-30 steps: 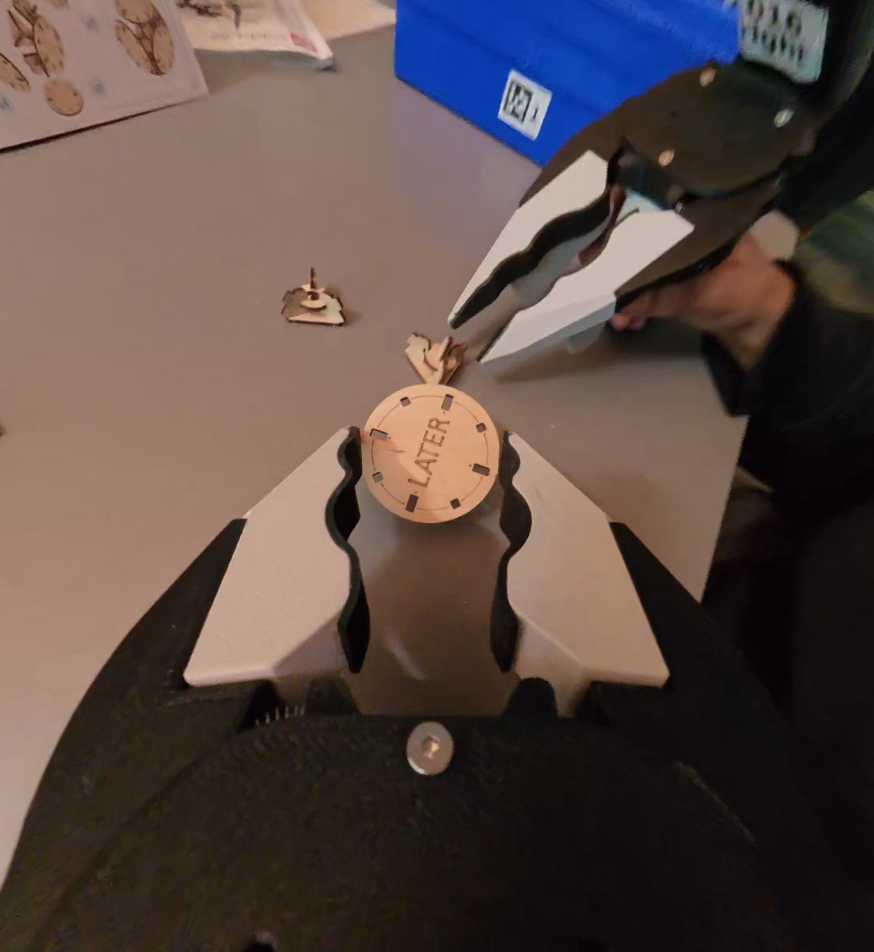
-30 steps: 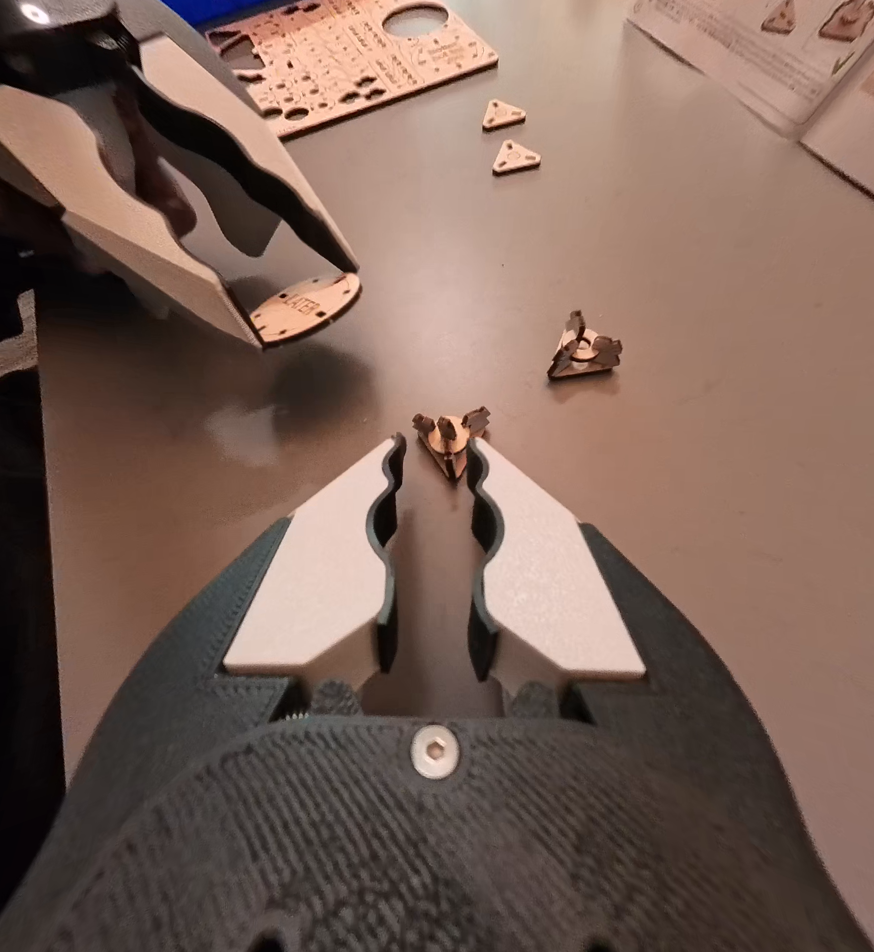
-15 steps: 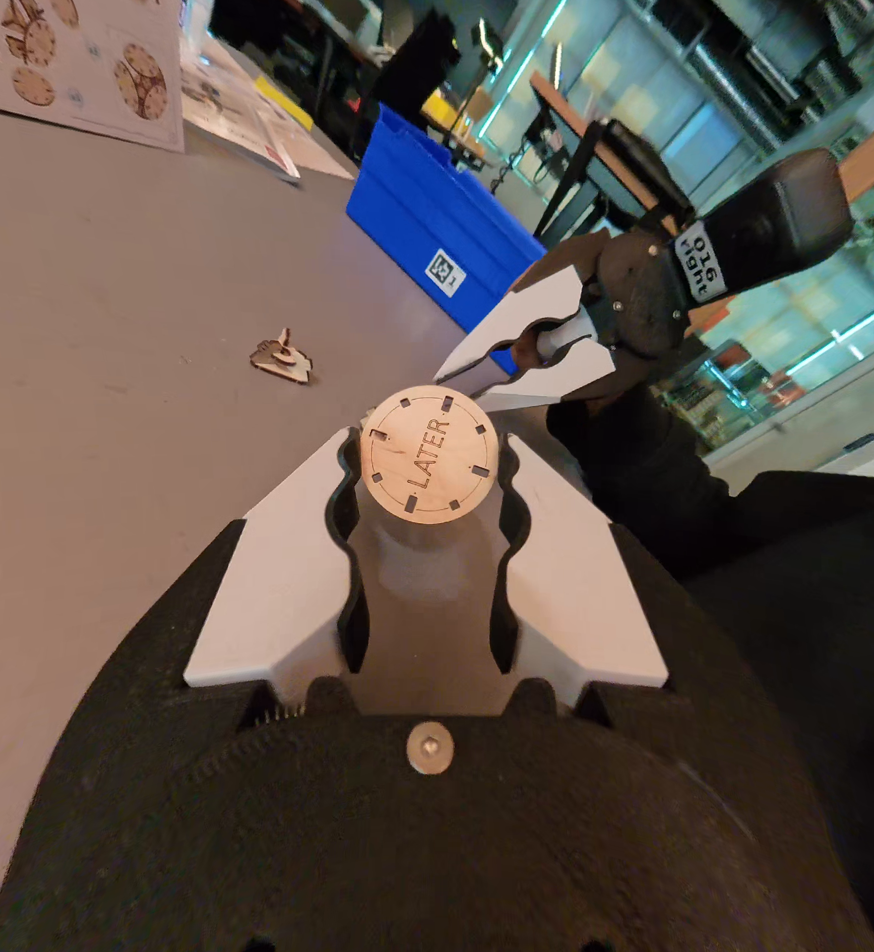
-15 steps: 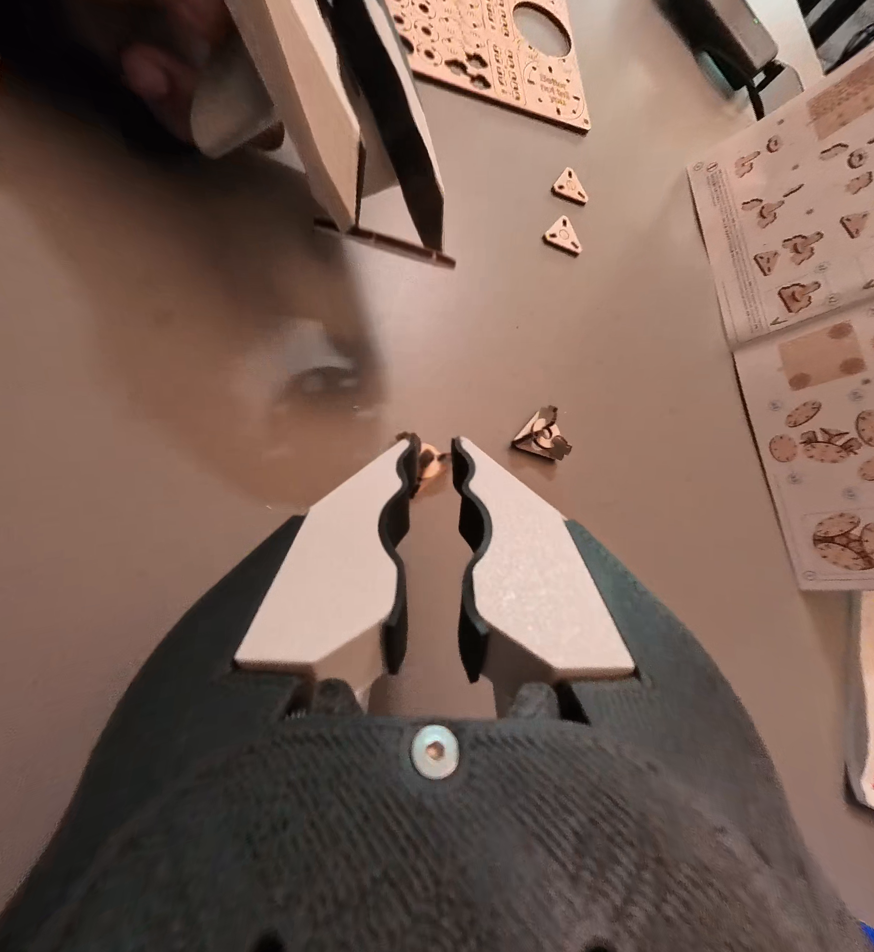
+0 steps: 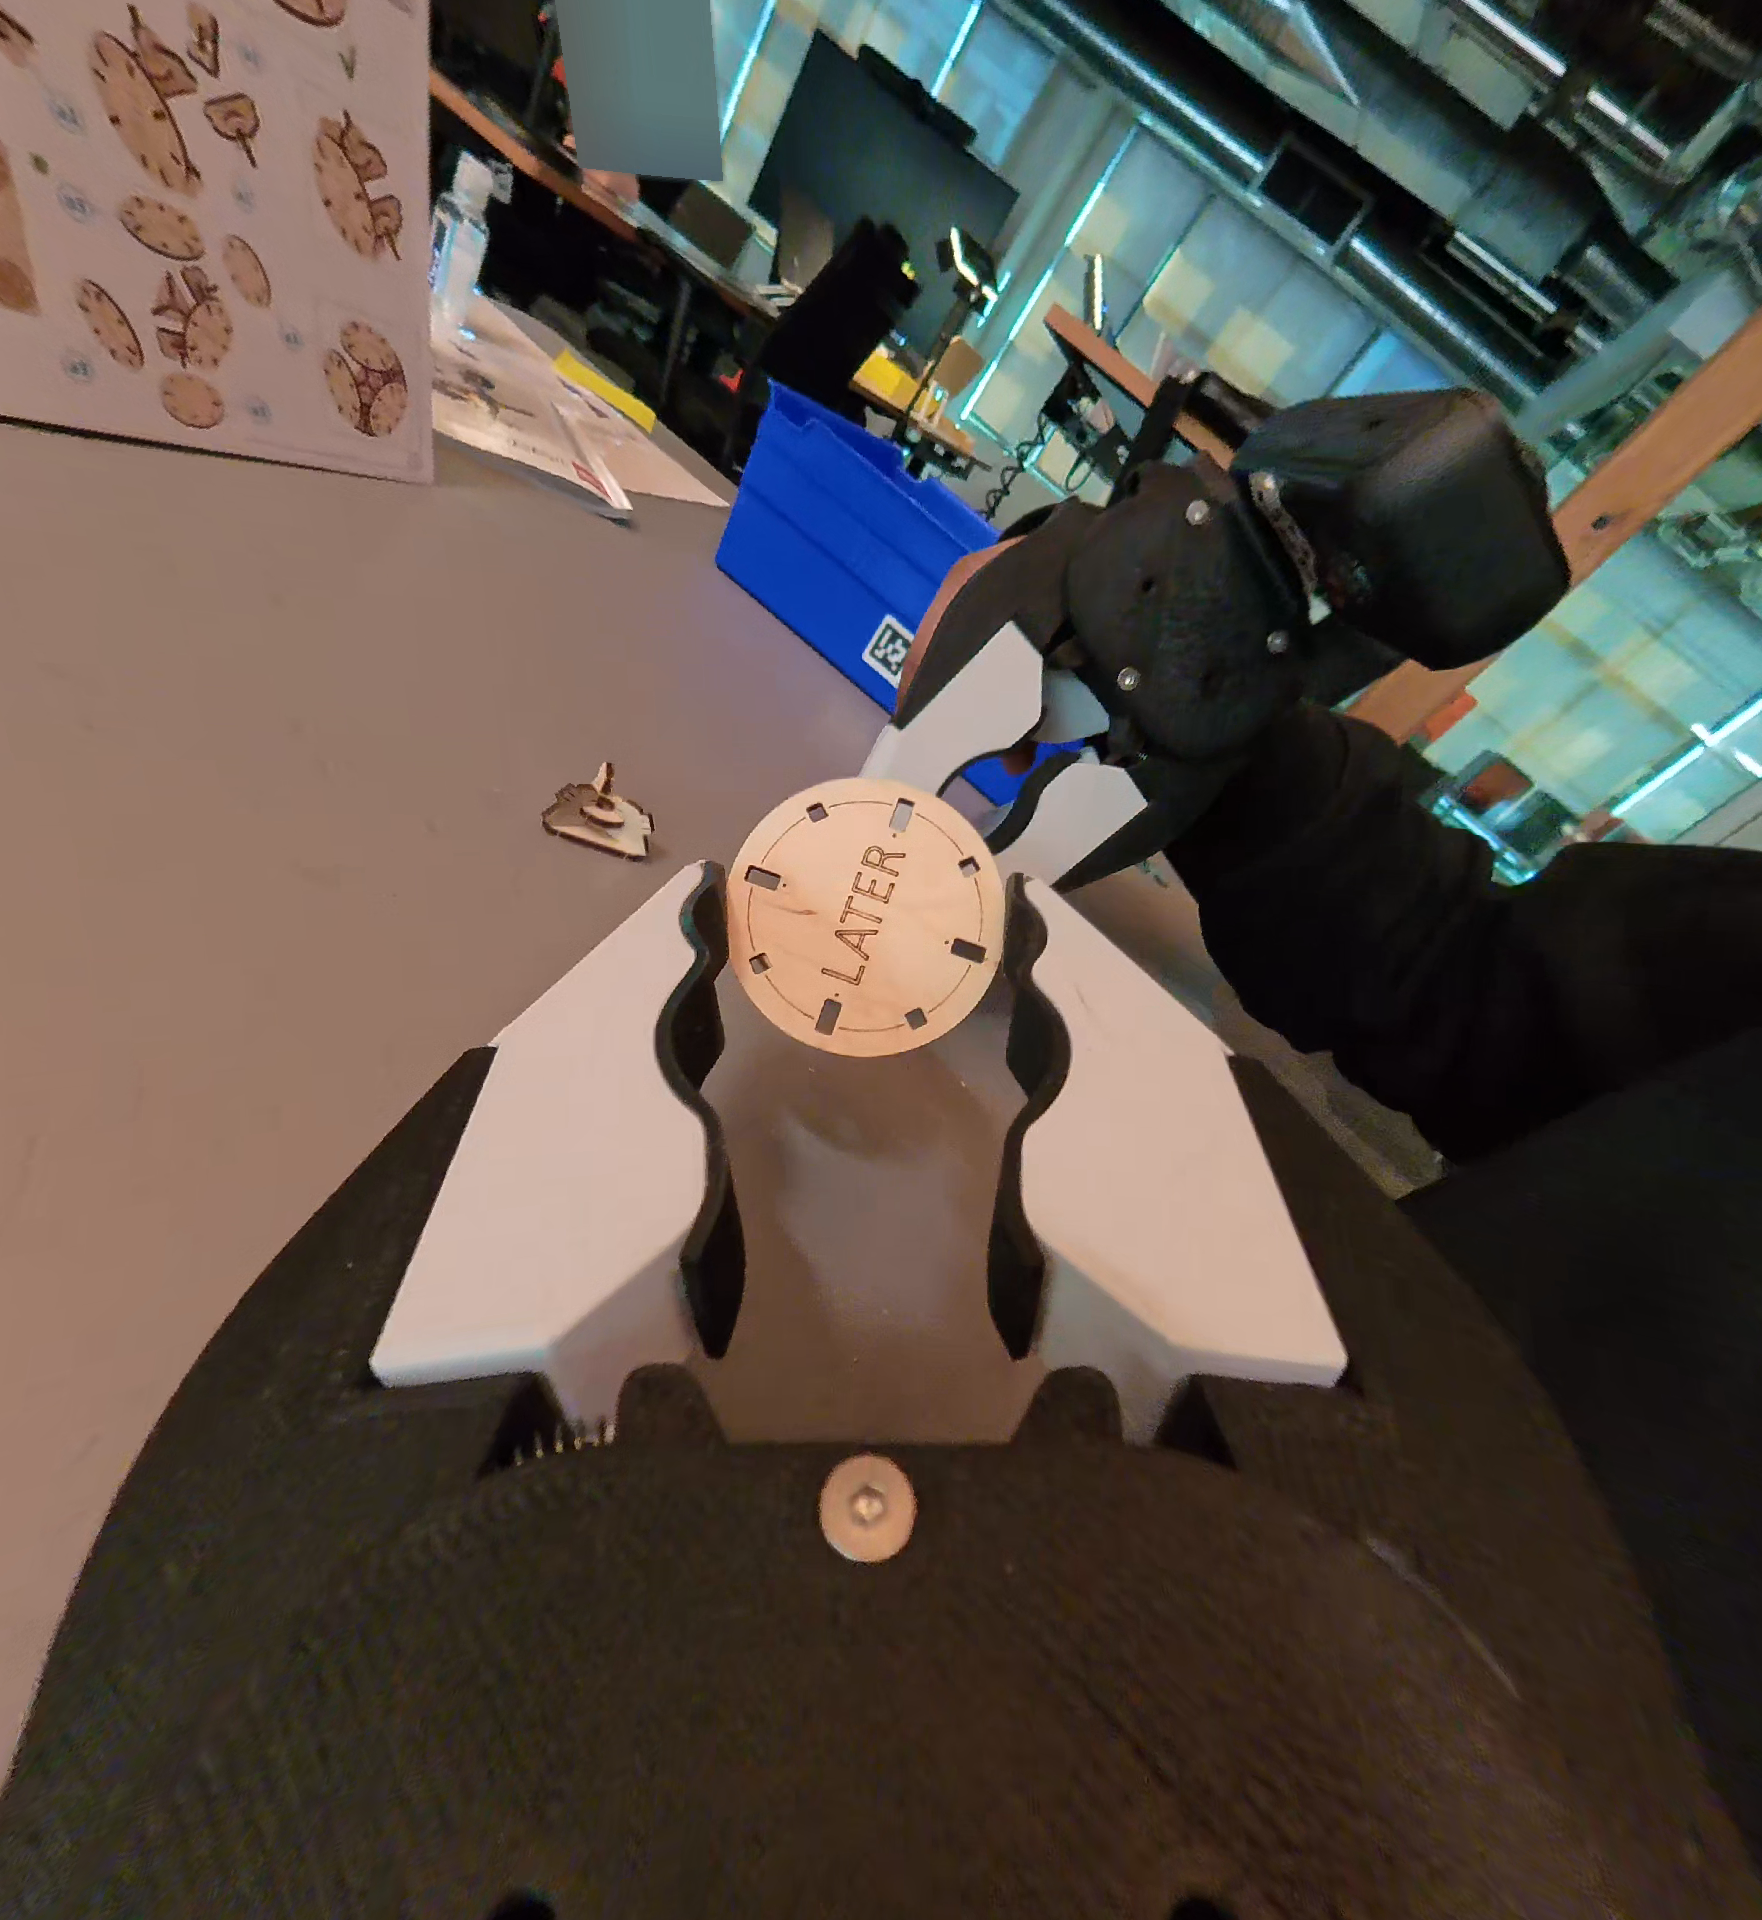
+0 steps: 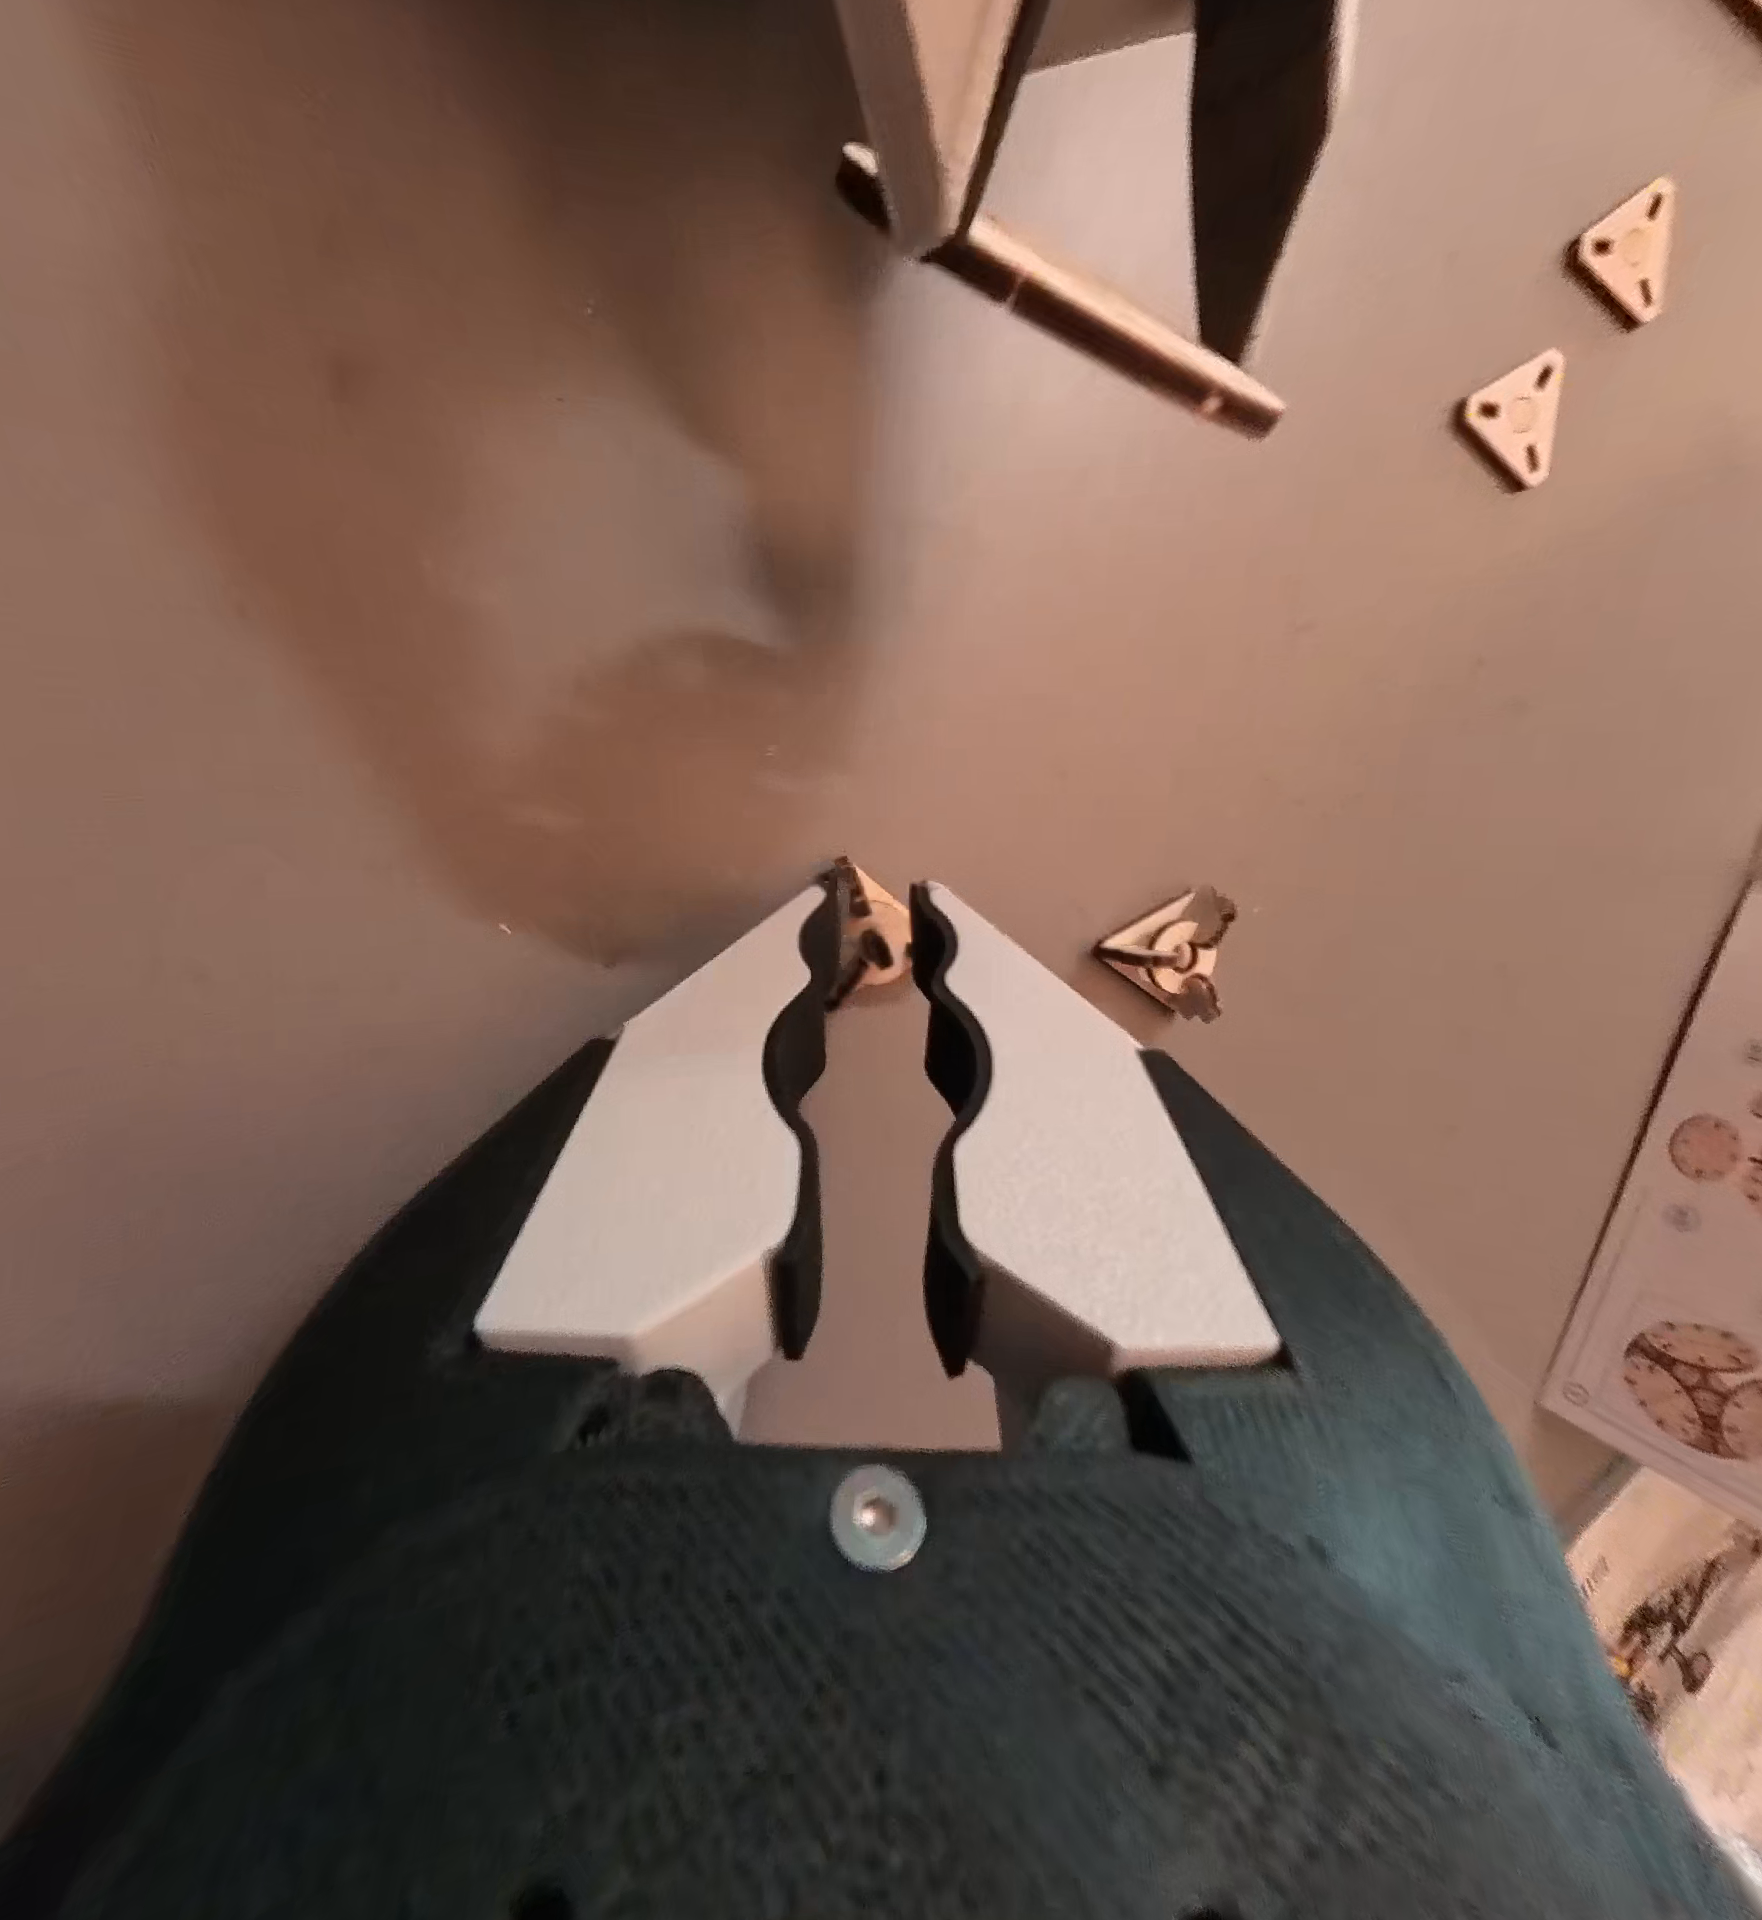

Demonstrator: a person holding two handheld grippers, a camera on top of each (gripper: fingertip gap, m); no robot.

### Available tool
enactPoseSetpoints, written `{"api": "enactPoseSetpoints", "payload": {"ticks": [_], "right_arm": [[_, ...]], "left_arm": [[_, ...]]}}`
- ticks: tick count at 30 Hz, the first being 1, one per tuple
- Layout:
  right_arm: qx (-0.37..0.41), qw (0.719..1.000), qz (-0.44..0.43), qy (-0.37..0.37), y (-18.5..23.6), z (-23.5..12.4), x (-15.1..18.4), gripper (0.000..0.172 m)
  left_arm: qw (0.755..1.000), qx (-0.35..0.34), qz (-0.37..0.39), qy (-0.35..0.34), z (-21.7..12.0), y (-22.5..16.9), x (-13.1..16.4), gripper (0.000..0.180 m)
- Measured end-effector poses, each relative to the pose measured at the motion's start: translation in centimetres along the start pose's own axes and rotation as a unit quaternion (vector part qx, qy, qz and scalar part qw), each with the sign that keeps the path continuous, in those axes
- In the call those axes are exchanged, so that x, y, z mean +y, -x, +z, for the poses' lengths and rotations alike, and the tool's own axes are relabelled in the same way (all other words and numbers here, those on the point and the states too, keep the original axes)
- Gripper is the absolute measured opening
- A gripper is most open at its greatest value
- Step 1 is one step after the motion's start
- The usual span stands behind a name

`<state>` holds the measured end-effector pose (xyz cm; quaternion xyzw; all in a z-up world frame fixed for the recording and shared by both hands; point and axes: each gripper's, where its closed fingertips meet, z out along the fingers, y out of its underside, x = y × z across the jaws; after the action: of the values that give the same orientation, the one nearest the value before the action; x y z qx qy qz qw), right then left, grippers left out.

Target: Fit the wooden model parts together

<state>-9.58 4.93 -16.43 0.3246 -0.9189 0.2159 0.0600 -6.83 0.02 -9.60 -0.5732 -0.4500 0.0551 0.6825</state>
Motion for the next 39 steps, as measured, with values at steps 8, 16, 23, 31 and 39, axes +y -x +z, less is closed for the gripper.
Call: {"api": "enactPoseSetpoints", "payload": {"ticks": [8, 16, 23, 31, 39], "right_arm": [[-0.025, 1.000, 0.001, 0.004, 0.3, 0.5, -0.2, 0.001], [-0.075, 0.972, 0.097, -0.199, 1.1, -2.1, -4.4, 0.001], [-0.091, 0.936, 0.150, -0.306, 1.5, -3.2, -4.9, 0.001], [-0.068, 0.938, 0.131, -0.314, 2.1, -3.0, -4.9, 0.001], [-0.070, 0.946, 0.132, -0.287, 2.4, -1.8, -4.9, 0.001]], "left_arm": [[1.000, 0.008, 0.008, -0.013, -0.4, -0.3, -0.3, 0.053], [0.997, 0.014, 0.070, 0.011, -0.1, -1.6, 0.4, 0.053], [0.975, -0.043, 0.187, 0.114, -0.2, -0.3, 2.3, 0.054], [0.953, -0.040, 0.225, 0.197, 0.7, -0.6, 4.7, 0.053], [0.952, -0.047, 0.213, 0.215, 0.5, -0.4, 4.8, 0.053]]}}
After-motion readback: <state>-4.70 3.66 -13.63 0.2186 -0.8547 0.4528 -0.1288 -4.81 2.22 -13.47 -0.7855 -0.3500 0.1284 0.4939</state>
